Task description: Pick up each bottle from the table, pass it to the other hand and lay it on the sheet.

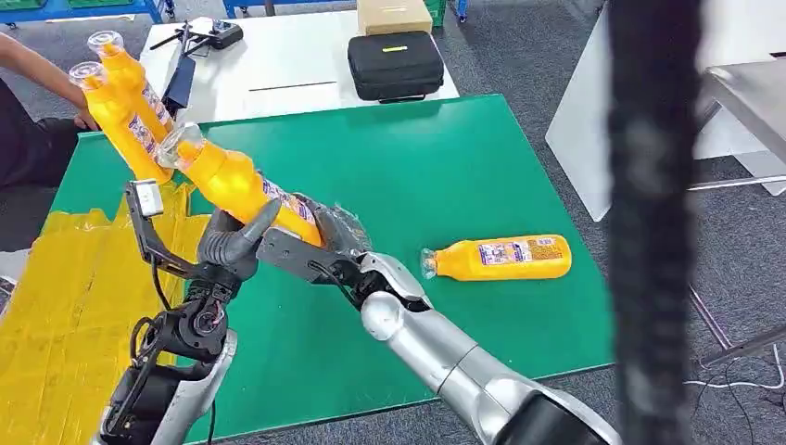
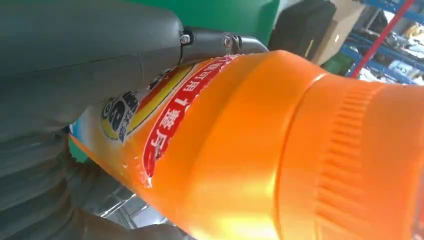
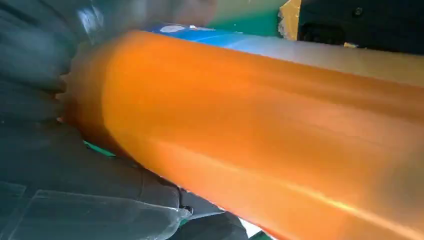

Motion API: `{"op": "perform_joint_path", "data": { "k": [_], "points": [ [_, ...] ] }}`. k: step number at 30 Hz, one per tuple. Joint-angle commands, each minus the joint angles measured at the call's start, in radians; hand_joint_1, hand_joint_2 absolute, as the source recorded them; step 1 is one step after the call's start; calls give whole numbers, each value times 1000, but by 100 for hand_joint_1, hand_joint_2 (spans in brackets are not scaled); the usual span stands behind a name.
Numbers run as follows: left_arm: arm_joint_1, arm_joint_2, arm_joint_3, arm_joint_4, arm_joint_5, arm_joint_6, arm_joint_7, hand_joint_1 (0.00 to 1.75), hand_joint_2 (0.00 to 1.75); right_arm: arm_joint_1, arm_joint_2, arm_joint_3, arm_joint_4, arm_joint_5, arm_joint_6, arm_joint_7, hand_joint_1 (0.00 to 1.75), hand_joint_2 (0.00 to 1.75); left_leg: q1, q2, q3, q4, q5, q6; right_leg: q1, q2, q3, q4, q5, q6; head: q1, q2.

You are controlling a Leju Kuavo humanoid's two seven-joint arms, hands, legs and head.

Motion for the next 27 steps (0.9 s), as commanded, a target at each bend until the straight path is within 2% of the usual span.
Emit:
{"op": "perform_joint_path", "data": {
  "k": [1,8,9,10,11,15,25,27],
  "points": [
    [-99,-57,-144,105,-30,32,4,0,175,-60,25,138,88,3,17,6,175,175,1,-2,3,2,-3,-3,1,-4,4,1,-3,0,0,0],
    [-136,-45,-158,156,-59,63,-23,0,175,-55,29,181,77,-12,34,8,175,175,1,-2,2,1,-2,-3,1,-3,3,1,-2,0,0,0],
    [-141,-48,-154,168,-54,69,-41,56,175,-48,32,204,75,-16,43,13,175,175,2,-1,4,2,-3,-4,2,-4,5,2,-4,0,0,0],
    [-146,-47,-160,171,-58,72,-53,164,175,-46,34,219,76,-20,44,20,175,175,1,-1,3,1,-2,-3,1,-3,4,1,-3,0,0,0],
    [-147,-48,-157,170,-58,80,-60,175,175,-43,37,235,81,-19,47,25,175,175,1,-1,2,1,-1,-2,1,-3,2,0,-2,0,0,0],
    [-119,-66,-149,133,-79,111,-86,175,175,-41,38,264,93,-23,41,25,175,175,3,1,7,3,-6,-5,3,-3,8,2,-6,-1,0,0],
    [-114,-58,-142,115,-100,147,-109,175,175,-58,28,286,115,-57,31,22,175,175,2,-1,1,1,-1,-2,2,-3,2,0,-2,0,0,0],
    [-114,-58,-142,115,-100,147,-109,175,175,-58,28,286,115,-57,31,22,175,175,2,-1,4,2,-4,-4,2,-4,6,1,-5,0,0,0]
  ]
}}
